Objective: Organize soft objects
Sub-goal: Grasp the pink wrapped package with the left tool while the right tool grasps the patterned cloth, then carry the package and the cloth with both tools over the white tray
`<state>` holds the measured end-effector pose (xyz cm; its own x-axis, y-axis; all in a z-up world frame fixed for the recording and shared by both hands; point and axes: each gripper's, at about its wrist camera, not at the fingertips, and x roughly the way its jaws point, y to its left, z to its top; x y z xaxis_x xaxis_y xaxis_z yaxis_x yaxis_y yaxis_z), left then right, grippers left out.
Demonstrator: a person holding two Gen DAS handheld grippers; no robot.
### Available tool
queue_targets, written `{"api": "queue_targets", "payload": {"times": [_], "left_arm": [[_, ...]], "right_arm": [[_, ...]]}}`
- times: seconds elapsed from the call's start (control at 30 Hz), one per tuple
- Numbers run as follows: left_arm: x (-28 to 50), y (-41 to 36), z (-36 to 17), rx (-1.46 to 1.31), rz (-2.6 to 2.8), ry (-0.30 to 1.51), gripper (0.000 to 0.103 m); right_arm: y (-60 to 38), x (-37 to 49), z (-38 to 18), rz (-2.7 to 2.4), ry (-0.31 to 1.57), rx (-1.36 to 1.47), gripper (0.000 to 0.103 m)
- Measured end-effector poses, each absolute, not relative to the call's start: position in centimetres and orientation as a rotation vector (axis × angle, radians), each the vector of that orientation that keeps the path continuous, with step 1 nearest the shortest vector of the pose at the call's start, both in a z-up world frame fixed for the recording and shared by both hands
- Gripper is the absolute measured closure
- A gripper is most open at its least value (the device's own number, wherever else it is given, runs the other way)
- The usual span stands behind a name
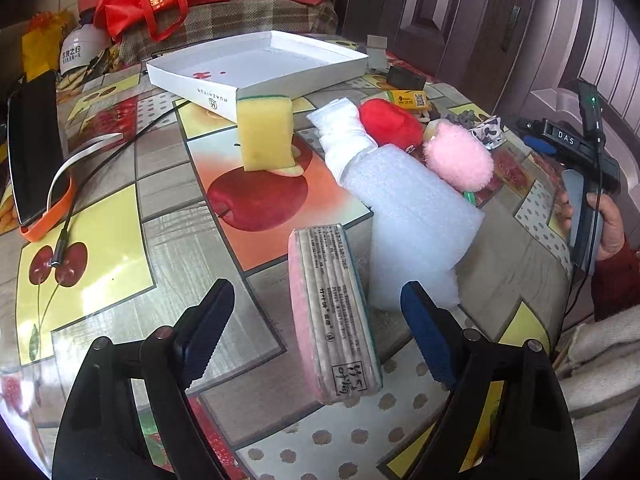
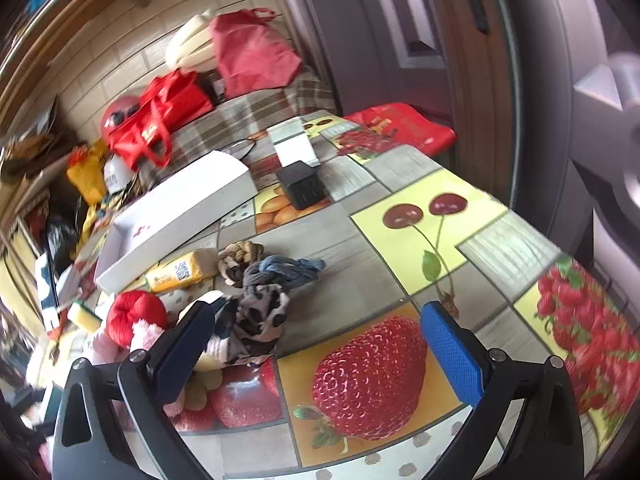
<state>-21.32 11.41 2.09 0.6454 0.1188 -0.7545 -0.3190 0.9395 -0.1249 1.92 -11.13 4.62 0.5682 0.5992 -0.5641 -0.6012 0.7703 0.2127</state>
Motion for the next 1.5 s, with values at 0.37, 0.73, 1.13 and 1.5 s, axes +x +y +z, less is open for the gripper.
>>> {"api": "queue_targets", "payload": {"times": [0.37,0.73,1.13,1.5], "left_arm": [[-20.9,11.7,1.4,-0.253,0.247,0.876,0.068],[-20.5,12.9,1.8,-0.254,0.28,0.861,0.077],[-19.1,23.8,3.0,-0.297,0.664,0.635,0.077],[-16.1,28.8,5.9,-0.239,0.897,0.321,0.076]], "right_arm": [[-6.5,2.3,3.4,0.82,0.788,-0.039,0.006],[-8.3,1.4,4.2,0.846,0.734,-0.013,0.064],[-11.3,12.3,7.0,0.422,0.511,-0.021,0.063],[-3.6,16.8,7.2,0.325,0.283,-0.076,0.063]]}}
